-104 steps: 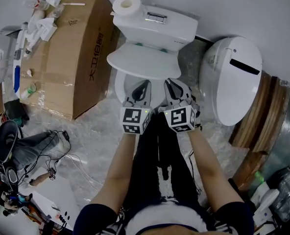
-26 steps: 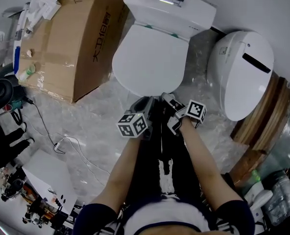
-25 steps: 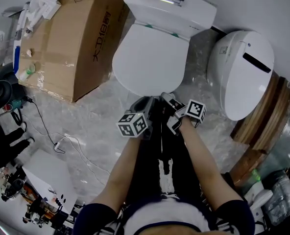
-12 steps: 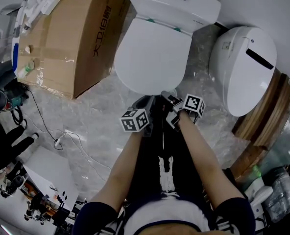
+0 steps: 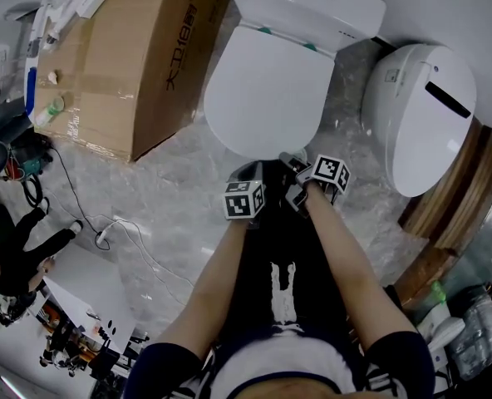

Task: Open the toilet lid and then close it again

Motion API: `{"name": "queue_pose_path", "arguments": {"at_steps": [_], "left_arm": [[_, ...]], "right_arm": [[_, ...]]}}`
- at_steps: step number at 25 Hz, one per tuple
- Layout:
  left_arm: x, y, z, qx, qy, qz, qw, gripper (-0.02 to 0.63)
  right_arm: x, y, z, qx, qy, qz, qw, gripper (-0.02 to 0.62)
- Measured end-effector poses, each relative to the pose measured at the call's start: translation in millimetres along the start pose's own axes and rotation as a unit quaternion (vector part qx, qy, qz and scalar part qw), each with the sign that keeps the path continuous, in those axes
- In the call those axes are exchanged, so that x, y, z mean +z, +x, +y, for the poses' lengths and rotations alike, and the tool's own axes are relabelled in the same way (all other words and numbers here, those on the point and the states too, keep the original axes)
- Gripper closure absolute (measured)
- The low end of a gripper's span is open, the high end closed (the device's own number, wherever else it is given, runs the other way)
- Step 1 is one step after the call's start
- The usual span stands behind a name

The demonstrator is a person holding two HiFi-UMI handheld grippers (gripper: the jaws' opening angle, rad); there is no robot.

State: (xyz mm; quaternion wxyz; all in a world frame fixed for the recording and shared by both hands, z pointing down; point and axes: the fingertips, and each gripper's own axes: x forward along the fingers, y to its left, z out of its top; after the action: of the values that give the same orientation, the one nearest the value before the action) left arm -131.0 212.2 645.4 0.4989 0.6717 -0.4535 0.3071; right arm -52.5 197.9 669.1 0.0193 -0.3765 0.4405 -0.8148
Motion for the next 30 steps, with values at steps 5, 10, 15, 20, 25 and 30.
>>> {"name": "queue_pose_path", "arguments": {"at_steps": [5,10,15,20,25,30], "left_arm": [[5.0,-1.4,-5.2,0.002,0.089,0.005,0.9961,0.601],[10.6,-0.3,-6.5,0.014,0.121,-0.001,0.9925,0.601],[16.4,2.3,0.5,0.021,0.145,-0.005,0.9892,0.601],[22.8,5.4,4.8,0.016,0.168,-0.023,0.9855,0.601],[32.7,11.5,5.6,-0.005,0.191,-0.063,0.9795,0.601],[37.4,15.5,7.1,-0.002,0.203,-0.077,0.9762,0.601]], "right_arm": [[-1.6,9.6,-13.7,-0.024,-0.001,0.001,1.000,0.532],[-2.5,17.7,-30.8,-0.047,0.002,0.000,0.999,0.532],[-2.8,31.9,-48.6,-0.071,0.009,0.004,0.997,0.531],[-0.3,47.8,-72.0,-0.098,0.015,0.005,0.995,0.528],[2.6,61.9,-90.0,-0.116,0.015,0.007,0.993,0.525],[4.6,70.4,-104.4,-0.124,0.022,0.004,0.992,0.523]]}}
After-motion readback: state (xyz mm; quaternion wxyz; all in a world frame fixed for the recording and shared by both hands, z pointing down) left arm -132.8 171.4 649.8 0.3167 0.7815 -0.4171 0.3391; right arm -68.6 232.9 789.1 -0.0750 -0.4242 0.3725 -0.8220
